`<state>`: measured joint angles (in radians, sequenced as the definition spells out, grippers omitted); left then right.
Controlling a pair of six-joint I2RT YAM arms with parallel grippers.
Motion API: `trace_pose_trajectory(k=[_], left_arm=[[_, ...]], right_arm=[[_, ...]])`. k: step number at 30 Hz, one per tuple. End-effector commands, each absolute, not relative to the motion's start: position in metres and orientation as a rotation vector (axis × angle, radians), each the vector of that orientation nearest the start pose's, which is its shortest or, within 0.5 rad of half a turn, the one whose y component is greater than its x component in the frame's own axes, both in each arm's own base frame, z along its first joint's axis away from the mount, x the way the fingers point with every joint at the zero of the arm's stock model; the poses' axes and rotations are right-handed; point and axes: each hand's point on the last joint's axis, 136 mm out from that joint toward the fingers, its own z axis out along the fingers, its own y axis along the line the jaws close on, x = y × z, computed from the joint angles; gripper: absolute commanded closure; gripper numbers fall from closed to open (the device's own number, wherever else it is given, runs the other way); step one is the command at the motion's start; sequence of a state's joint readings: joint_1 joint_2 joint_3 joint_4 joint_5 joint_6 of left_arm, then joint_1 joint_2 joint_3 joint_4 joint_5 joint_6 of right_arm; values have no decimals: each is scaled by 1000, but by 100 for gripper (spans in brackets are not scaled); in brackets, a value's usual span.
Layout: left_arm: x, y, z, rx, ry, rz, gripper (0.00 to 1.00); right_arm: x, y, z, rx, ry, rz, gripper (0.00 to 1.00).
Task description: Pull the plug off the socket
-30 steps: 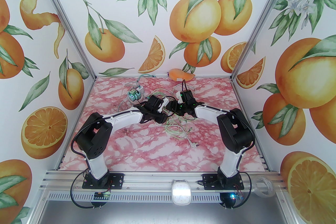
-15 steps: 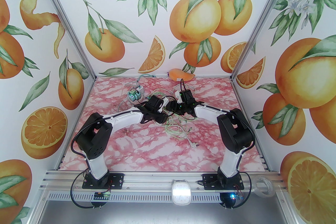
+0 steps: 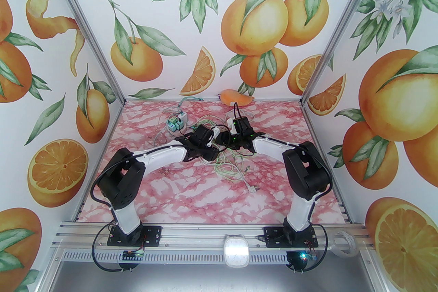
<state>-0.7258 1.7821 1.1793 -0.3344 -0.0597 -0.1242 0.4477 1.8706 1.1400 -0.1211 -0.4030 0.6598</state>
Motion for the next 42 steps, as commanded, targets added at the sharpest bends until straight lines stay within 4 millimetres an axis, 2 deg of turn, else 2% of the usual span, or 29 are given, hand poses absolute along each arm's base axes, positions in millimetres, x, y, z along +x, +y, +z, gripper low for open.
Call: trace_pose_trajectory(k=[1, 6, 11, 18, 21, 23, 26, 27, 29, 35, 39, 42], left_arm=[[372, -290, 149, 610, 2218, -235, 59], [368, -290, 149, 624, 2205, -219, 59], [363, -288, 153, 629, 2215, -231, 59], [345, -292, 169, 647, 2197, -322, 59], [333, -295, 177, 669, 2186, -343, 59], [327, -299, 183, 680, 2175, -357, 59], [319, -308, 194, 701, 2153, -380, 59], [317, -312, 197, 711, 2148, -388, 59], [314, -321, 205, 731, 2128, -408, 59], [314, -345, 229, 777, 2075, -447, 59], [322, -355, 259, 789, 2023, -451, 59], [324, -357, 265, 796, 2013, -448, 59]], right_arm=[[355, 238, 4, 137, 2851, 724, 49], [356, 240, 4, 136, 2853, 716, 50], [364, 244, 19, 133, 2816, 747, 48], [388, 253, 80, 95, 2648, 839, 38], [399, 250, 102, 134, 2584, 905, 36], [404, 243, 116, 176, 2541, 930, 31], [409, 225, 140, 230, 2467, 928, 24], [409, 217, 147, 251, 2446, 914, 18], [409, 198, 159, 296, 2408, 880, 1], [402, 133, 177, 464, 2327, 782, 0], [389, 90, 189, 571, 2261, 653, 0], [386, 82, 192, 589, 2250, 633, 0]])
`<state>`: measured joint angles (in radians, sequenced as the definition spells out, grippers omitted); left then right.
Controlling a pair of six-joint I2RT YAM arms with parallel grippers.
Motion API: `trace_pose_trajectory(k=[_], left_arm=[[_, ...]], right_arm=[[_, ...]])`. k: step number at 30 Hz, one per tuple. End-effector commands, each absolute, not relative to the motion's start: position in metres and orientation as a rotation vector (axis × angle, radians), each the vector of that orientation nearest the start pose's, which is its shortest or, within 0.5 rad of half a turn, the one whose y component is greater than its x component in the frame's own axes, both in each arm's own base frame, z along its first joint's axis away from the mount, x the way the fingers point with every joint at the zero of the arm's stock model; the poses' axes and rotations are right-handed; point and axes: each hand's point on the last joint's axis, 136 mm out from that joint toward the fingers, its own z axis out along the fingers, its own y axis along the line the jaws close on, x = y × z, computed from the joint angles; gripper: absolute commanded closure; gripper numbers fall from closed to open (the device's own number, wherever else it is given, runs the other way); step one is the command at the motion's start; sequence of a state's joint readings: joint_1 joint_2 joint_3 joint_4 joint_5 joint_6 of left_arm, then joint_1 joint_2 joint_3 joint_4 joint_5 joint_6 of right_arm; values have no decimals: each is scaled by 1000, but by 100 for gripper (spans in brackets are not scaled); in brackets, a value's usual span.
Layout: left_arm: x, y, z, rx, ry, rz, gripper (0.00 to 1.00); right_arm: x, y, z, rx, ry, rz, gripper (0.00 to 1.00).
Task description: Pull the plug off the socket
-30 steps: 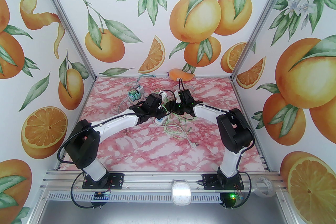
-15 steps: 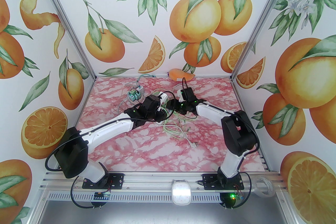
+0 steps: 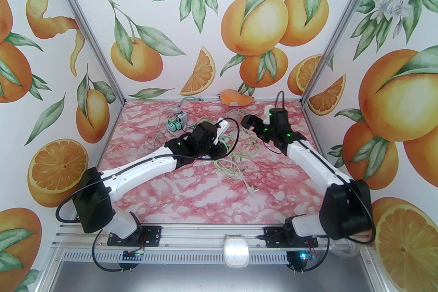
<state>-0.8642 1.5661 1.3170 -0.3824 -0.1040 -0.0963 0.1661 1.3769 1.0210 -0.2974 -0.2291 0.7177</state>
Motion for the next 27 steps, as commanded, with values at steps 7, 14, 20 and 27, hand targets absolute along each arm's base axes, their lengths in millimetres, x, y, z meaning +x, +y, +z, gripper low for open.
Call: trace_pose_trajectory(k=[7, 14, 20, 27], left_arm=[[335, -369, 330, 818, 1910, -435, 61], [334, -363, 345, 798, 1900, -434, 61], [333, -349, 367, 752, 1866, -448, 62], [333, -305, 361, 659, 1911, -346, 64]], right_arm=[[361, 56, 194, 659, 2218, 561, 0], [358, 56, 189, 665, 2224, 571, 0], [358, 56, 189, 658, 2225, 566, 0], [362, 60, 181, 659, 2239, 587, 0]])
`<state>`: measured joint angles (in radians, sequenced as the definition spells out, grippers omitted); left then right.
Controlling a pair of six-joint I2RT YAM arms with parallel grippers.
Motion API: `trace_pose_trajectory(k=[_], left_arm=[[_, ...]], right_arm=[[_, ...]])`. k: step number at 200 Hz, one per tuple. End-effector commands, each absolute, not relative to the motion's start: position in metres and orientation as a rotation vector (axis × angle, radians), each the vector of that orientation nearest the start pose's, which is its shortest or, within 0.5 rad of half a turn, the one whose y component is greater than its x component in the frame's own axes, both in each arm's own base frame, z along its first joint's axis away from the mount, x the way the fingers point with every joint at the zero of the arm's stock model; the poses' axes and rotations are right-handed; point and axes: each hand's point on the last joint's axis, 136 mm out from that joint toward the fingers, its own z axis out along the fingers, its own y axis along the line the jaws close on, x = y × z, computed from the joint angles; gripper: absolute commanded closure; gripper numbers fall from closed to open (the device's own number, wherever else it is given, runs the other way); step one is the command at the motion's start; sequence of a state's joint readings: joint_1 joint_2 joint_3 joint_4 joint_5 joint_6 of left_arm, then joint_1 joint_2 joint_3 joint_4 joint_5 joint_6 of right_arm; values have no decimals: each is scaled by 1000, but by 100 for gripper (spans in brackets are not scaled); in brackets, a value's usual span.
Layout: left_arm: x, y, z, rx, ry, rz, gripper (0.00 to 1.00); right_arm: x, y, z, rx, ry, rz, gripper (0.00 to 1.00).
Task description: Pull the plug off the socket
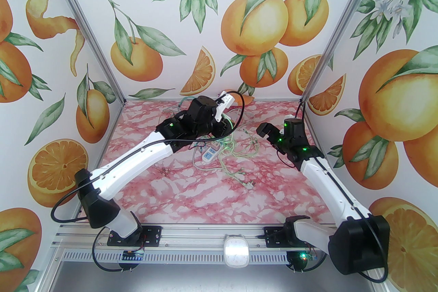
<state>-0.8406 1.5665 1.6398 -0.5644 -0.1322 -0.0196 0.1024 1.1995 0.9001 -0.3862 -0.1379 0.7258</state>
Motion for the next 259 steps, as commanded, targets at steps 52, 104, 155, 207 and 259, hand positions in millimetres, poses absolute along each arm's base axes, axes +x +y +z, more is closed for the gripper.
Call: trace_pose_trajectory(k=[52, 104, 155, 207, 259], left_arm=[[313, -184, 362, 333, 1930, -227, 67], [293, -102, 334, 125, 1997, -90, 70], [292, -65, 238, -70, 2194, 53, 70], [293, 26, 170, -474, 2328, 235, 71], [283, 88, 99, -815, 2483, 271, 68]], right_arm=[[373, 65, 181, 646, 2247, 601, 0], [383, 78, 176, 603, 2285, 603, 0], [381, 91, 171, 574, 2304, 608, 0], [375, 100, 164, 552, 2325, 616, 0], [371, 102, 163, 546, 2324, 626, 0]])
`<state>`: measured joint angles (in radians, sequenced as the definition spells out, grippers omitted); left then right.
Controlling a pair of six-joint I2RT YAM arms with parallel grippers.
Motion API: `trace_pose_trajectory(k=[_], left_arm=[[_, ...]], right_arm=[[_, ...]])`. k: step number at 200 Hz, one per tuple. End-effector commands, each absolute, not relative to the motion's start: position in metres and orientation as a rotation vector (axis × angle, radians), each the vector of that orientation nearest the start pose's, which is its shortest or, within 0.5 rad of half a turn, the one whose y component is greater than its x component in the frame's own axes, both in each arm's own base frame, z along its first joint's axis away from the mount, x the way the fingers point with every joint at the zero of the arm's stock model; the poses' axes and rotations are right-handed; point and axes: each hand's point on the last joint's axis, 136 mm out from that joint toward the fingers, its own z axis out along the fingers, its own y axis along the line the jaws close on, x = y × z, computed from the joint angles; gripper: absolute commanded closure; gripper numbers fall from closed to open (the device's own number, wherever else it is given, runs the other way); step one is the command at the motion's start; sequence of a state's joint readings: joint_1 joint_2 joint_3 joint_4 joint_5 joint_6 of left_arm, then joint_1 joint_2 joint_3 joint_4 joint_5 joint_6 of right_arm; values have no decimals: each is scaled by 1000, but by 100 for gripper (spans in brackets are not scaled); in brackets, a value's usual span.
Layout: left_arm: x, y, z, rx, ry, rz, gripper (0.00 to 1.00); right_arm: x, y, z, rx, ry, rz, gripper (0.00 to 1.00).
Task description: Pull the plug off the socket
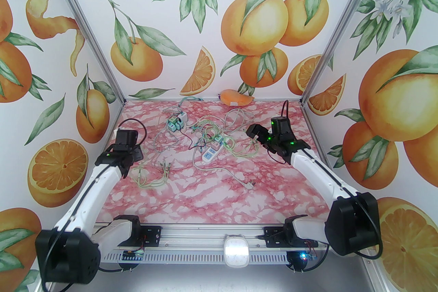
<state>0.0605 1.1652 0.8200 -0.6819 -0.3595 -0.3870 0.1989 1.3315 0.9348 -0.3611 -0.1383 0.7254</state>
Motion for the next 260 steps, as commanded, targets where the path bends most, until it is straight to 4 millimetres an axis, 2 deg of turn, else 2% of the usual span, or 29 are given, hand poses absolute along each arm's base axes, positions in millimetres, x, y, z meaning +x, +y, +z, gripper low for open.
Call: trace_pose_trajectory(k=[1, 21, 53, 66, 76, 80, 88, 104, 144, 168, 200, 215, 260], left_arm=[[283, 88, 97, -819, 2487, 269, 68], [279, 94, 77, -883, 2557, 261, 65], [280, 92, 66, -890, 2603, 234, 60], [280, 88, 63, -886, 2620, 208, 49], [278, 87, 60, -888, 2641, 203, 45], [277, 86, 59, -889, 2650, 204, 38], [275, 86, 58, -893, 2665, 204, 31], [270, 84, 56, -905, 2691, 199, 20], [264, 81, 61, -916, 2721, 199, 16], [259, 85, 69, -920, 2730, 239, 9], [250, 100, 72, -874, 2788, 394, 8], [247, 103, 70, -897, 2808, 380, 8], [241, 132, 71, -998, 2808, 425, 6]], right_arm=[[371, 102, 163, 546, 2324, 627, 0], [370, 104, 165, 542, 2323, 636, 0], [368, 105, 167, 536, 2314, 642, 0], [369, 109, 165, 529, 2320, 652, 0], [369, 112, 165, 522, 2324, 658, 0], [369, 112, 165, 522, 2323, 660, 0], [370, 114, 165, 518, 2325, 660, 0], [372, 116, 166, 516, 2321, 665, 0], [379, 122, 164, 512, 2319, 680, 0], [380, 129, 161, 503, 2328, 690, 0], [382, 135, 157, 494, 2337, 699, 0], [384, 136, 156, 494, 2338, 701, 0], [383, 141, 154, 498, 2330, 722, 0]])
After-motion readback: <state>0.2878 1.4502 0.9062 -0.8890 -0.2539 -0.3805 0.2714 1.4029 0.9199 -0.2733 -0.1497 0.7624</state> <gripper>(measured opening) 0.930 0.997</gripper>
